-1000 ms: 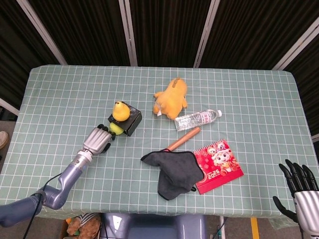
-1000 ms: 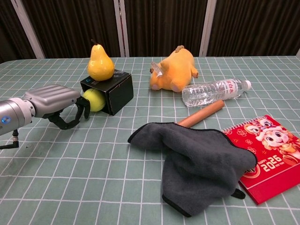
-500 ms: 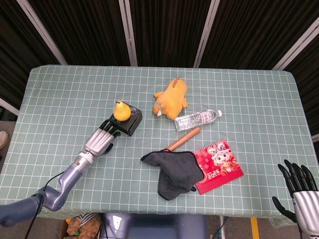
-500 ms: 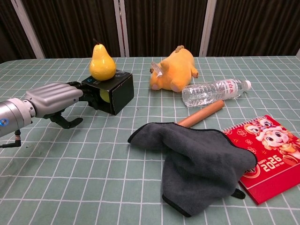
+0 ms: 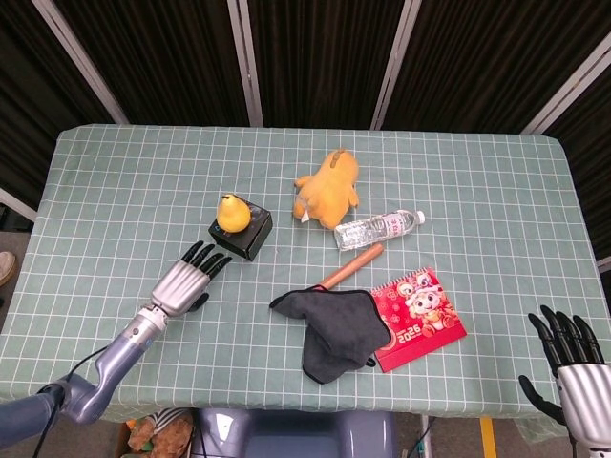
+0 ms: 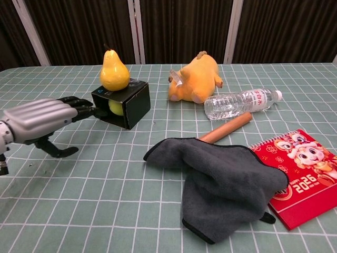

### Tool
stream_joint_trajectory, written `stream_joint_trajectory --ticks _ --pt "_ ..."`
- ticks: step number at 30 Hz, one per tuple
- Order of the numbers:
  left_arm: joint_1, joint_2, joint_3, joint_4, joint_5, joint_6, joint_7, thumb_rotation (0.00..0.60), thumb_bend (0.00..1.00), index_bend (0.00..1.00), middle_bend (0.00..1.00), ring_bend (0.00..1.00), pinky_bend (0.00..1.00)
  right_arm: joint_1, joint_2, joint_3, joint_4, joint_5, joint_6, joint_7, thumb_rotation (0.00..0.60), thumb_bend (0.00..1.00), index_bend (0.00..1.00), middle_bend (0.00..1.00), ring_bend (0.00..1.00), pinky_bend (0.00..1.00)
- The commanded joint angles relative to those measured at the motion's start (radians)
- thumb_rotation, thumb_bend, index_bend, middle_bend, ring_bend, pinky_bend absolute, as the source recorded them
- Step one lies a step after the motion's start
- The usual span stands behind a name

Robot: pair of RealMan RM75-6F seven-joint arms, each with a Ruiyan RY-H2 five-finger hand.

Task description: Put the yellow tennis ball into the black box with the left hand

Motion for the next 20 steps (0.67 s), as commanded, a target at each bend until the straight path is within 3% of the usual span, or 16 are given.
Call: stream_joint_trajectory --ticks 1,5,9,14,20 --pt "0.112 0.141 0.089 -0.169 0.066 0.153 0.035 0.6 0.29 0.05 0.14 0.0 0.0 0.0 -0.003 0.0 -0.003 0.002 -0.003 -0.007 0.6 0.32 0.0 0.0 0.0 0.0" --pt "0.238 0.253 0.164 -0.3 0.115 0.326 0.089 0.6 0.19 0.03 0.12 0.0 0.0 -0.003 -0.004 0.003 -0.008 0.003 0.005 -0.01 0.6 0.32 0.0 0.0 0.0 0.0" --pt "0.344 0.323 0.212 -0.337 0.184 0.496 0.048 0.6 0.15 0.03 0.12 0.0 0.0 -0.001 -0.004 0.008 -0.009 0.012 0.0 -0.011 0.6 0.32 0.0 0.0 0.0 0.0" --pt "0.436 0.358 0.21 -0.3 0.235 0.667 -0.013 0.6 0.15 0.02 0.12 0.0 0.0 0.011 -0.008 0.013 -0.013 0.029 -0.028 -0.021 0.6 0.32 0.0 0.0 0.0 0.0" --pt "0.462 0.38 0.198 -0.284 0.212 0.66 -0.074 0.6 0.15 0.02 0.12 0.0 0.0 0.015 -0.018 0.01 -0.013 0.022 -0.037 -0.036 0.6 0.32 0.0 0.0 0.0 0.0"
